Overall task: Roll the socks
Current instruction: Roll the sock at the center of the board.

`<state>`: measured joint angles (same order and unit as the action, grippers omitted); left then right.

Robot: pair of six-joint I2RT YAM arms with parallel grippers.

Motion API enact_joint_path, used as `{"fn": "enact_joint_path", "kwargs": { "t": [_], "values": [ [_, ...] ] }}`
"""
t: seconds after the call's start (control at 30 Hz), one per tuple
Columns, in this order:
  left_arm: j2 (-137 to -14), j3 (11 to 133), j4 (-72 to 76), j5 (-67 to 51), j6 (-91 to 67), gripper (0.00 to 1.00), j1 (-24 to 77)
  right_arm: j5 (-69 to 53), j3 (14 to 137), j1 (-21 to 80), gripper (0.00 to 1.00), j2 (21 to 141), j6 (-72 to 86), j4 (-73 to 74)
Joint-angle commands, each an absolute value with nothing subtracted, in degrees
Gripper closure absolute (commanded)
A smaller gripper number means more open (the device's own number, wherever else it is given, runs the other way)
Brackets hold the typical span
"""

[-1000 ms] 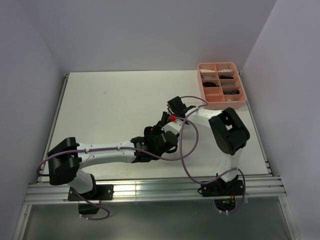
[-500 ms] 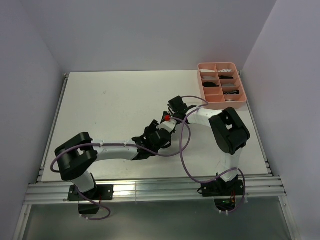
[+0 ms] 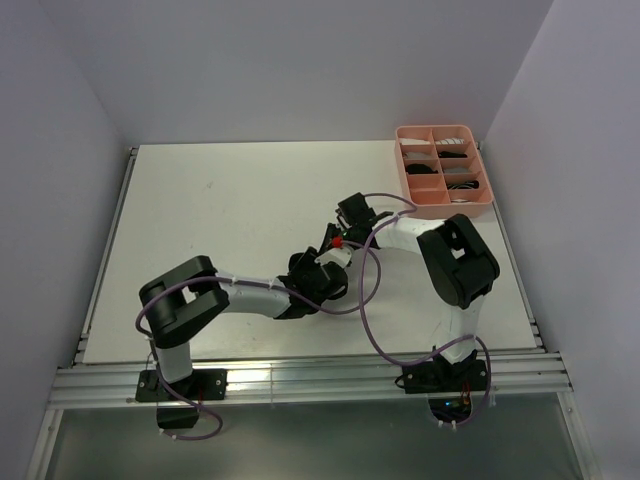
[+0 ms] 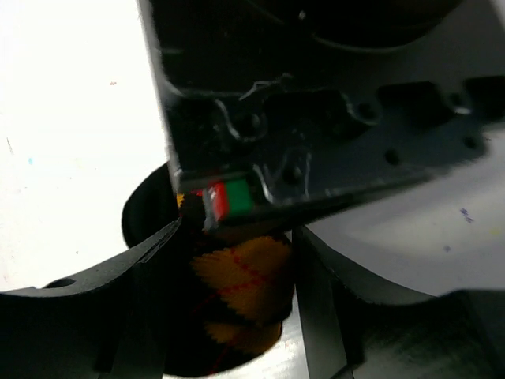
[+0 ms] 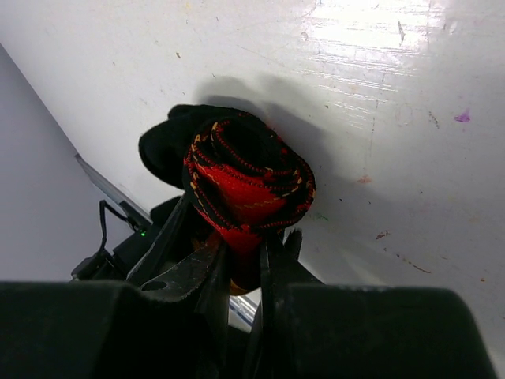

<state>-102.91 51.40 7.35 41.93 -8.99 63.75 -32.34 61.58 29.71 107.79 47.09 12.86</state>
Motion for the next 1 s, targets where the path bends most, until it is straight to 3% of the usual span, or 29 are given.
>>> {"fn": "enact_joint_path", "kwargs": {
  "t": [0.0, 0.13, 0.23, 0.27, 0.4, 0.57, 0.67, 0.8, 0.97],
  "values": [
    [-106.43, 52.99, 5.02, 42.80, -13.09, 0.40, 62.40, -30.94, 59.85, 29.36, 1.00, 109.42, 47.02, 13.89],
    [-109.07, 53.70, 2.03, 41.93, -16.17, 0.44, 61.79, -31.64, 59.24, 29.36, 1.00, 109.07, 47.37, 12.57],
    [-108.90, 53.18, 0.97, 39.74, -18.36, 0.62, 61.26, -32.08, 58.36, 29.27, 1.00, 108.20, 47.72, 10.74],
    [-108.55, 53.00, 0.79, 39.20, -19.41, 0.78, 61.09, -32.25, 58.01, 29.35, 1.00, 107.85, 48.16, 9.94],
    [-106.09, 52.12, 0.18, 34.82, -21.88, 0.99, 59.60, -31.56, 55.12, 29.18, 1.00, 104.43, 49.65, 4.93],
    [-101.52, 51.77, -1.67, 26.56, -24.42, 0.99, 57.92, -29.98, 52.04, 28.57, 0.94, 100.29, 52.55, -3.39],
    [-99.32, 51.42, -2.28, 18.84, -26.97, 0.99, 55.73, -27.43, 49.06, 27.86, 0.84, 96.43, 53.87, -8.07],
    [-96.51, 49.32, -1.23, 13.02, -30.84, 0.99, 52.13, -23.04, 46.41, 26.90, 0.59, 90.55, 54.67, -12.21],
    [-94.04, 46.32, -0.53, 4.67, -35.76, 0.99, 46.76, -17.59, 41.59, 26.54, 0.42, 85.00, 55.89, -16.60]
  ]
}}
